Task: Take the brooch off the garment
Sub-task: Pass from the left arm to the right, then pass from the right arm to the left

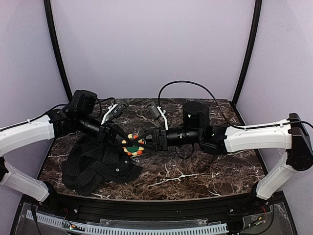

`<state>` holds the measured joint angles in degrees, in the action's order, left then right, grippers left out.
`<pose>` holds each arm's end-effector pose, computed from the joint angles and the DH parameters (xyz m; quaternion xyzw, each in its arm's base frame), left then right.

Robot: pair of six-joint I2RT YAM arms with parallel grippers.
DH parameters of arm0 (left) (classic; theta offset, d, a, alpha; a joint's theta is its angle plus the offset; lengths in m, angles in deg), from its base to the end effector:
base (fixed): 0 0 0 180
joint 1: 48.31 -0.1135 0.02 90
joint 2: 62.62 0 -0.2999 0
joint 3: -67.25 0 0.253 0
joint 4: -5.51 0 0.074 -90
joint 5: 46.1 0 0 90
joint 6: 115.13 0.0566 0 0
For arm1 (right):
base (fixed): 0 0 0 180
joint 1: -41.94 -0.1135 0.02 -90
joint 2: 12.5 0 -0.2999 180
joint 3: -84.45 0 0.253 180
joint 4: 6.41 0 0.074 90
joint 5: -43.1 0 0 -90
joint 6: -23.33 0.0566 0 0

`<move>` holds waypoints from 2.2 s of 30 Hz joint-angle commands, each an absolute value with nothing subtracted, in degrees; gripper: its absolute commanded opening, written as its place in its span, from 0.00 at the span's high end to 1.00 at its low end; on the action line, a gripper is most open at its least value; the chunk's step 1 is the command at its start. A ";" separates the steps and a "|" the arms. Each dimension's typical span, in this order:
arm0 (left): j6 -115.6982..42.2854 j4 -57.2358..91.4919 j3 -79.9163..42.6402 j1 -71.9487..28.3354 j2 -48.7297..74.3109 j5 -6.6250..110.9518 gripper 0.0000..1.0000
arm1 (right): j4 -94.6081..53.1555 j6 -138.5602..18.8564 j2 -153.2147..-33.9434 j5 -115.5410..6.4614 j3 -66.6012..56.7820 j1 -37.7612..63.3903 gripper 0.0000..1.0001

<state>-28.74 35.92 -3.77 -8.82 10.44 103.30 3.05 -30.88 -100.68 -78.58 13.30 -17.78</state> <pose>0.1791 -0.2107 0.3362 0.4614 0.6509 -0.5575 0.2294 0.1627 0.3375 0.3231 -0.3260 0.6707 0.6073 0.2742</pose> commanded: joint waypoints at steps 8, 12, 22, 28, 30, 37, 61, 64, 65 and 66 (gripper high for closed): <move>-29.03 35.26 -4.82 -9.09 9.63 103.45 0.99 | 5.28 -30.60 -101.88 -78.24 11.97 -18.60 0.92; -28.53 36.20 -5.32 -9.13 9.38 101.79 0.95 | 7.14 -29.23 -101.19 -76.87 13.27 -18.53 1.00; -27.78 38.08 -6.14 -10.11 7.49 98.06 0.52 | 9.00 -28.95 -98.91 -78.19 15.27 -17.55 1.00; -28.85 37.10 -5.85 -10.43 7.96 98.87 0.59 | 10.21 -28.86 -99.04 -79.67 15.29 -17.54 1.00; -29.55 36.42 -5.66 -10.43 8.25 99.40 0.65 | 10.56 -28.70 -99.36 -80.52 15.14 -17.54 1.00; -31.44 34.04 -5.19 -10.43 8.97 101.23 0.66 | 10.90 -28.51 -100.27 -82.18 14.87 -17.67 1.00; -32.29 32.71 -4.73 -10.43 9.88 103.41 0.81 | 10.33 -28.86 -101.29 -82.52 13.71 -18.04 1.00; -32.46 32.42 -4.73 -10.43 9.81 104.10 0.89 | 10.21 -28.95 -101.14 -82.15 13.73 -18.06 1.00; -32.57 32.13 -4.63 -10.43 9.81 104.59 0.90 | 10.23 -28.96 -101.03 -81.92 13.81 -17.99 1.00; -32.77 31.92 -4.47 -10.47 9.70 104.79 0.94 | 10.22 -28.94 -100.82 -81.74 13.92 -18.00 1.00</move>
